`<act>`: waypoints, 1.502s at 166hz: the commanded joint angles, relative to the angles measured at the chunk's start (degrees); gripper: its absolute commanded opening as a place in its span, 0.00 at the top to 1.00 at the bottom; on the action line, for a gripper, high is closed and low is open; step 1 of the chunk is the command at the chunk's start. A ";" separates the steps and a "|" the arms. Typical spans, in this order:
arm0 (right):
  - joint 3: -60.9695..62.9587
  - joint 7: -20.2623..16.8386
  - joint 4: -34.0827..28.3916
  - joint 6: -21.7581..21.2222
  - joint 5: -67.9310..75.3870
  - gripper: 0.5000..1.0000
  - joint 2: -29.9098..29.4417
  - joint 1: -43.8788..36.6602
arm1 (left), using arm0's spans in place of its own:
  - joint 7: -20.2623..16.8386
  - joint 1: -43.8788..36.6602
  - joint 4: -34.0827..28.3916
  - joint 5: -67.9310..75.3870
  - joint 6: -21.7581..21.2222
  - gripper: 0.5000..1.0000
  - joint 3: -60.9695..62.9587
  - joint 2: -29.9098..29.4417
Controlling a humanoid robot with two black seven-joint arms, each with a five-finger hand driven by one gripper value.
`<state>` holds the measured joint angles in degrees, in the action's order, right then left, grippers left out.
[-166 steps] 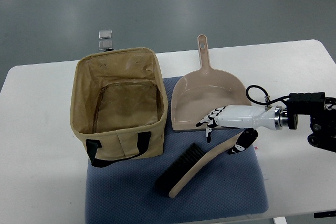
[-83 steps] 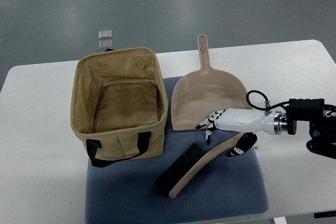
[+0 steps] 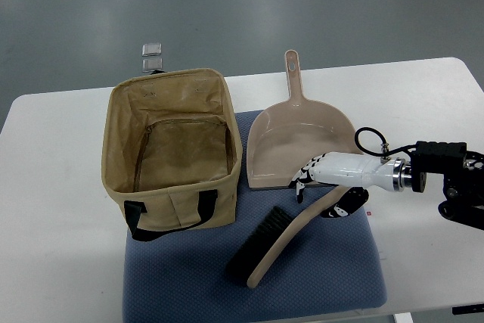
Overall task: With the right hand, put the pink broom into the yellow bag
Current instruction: 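Close the right hand fingers around the beige brush handle, then lift the brush with the right hand up over the bag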
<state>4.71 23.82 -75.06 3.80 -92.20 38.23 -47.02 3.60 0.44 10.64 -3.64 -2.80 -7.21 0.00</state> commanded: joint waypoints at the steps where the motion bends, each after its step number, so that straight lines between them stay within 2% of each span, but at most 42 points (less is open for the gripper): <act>1: -0.05 0.18 0.00 -0.02 0.00 0.50 0.09 0.00 | 0.00 0.00 0.00 -0.05 -0.01 0.00 0.00 0.00; 26: -0.05 0.26 0.00 -0.20 -0.26 0.69 0.09 0.26 | 0.00 0.00 0.00 0.04 -0.01 0.00 0.00 0.00; 62: -0.05 0.35 0.00 -0.29 -0.35 0.77 0.09 0.35 | 0.00 0.00 0.00 0.04 -0.01 0.00 0.00 0.00; 85: -0.14 0.44 0.09 -0.46 -0.35 0.91 0.09 0.35 | 0.00 0.00 0.00 -0.05 -0.01 0.00 0.00 0.00; 111: -0.14 0.70 0.09 -0.46 -0.35 1.00 0.27 0.44 | 0.00 0.00 0.00 0.04 -0.01 0.00 0.00 0.00; 134: -0.05 0.97 0.00 -0.20 -0.26 1.00 0.44 0.44 | 0.00 0.00 0.00 0.04 -0.01 0.00 0.00 0.00; 188: 0.04 4.83 -0.09 1.73 0.88 1.00 1.50 0.35 | 0.00 0.00 0.00 0.04 -0.01 0.00 0.00 0.00; 227: 0.39 7.56 -0.44 2.44 1.50 1.00 4.13 0.26 | 0.00 0.00 0.00 0.04 -0.01 0.00 0.00 0.00; 249: 2.23 7.82 -0.44 2.70 2.38 1.00 5.37 0.26 | 0.00 0.00 0.00 0.04 -0.01 0.00 0.00 0.00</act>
<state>5.66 31.31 -75.47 6.39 -90.56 42.58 -46.75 3.60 0.44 10.64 -3.62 -2.82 -7.21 0.00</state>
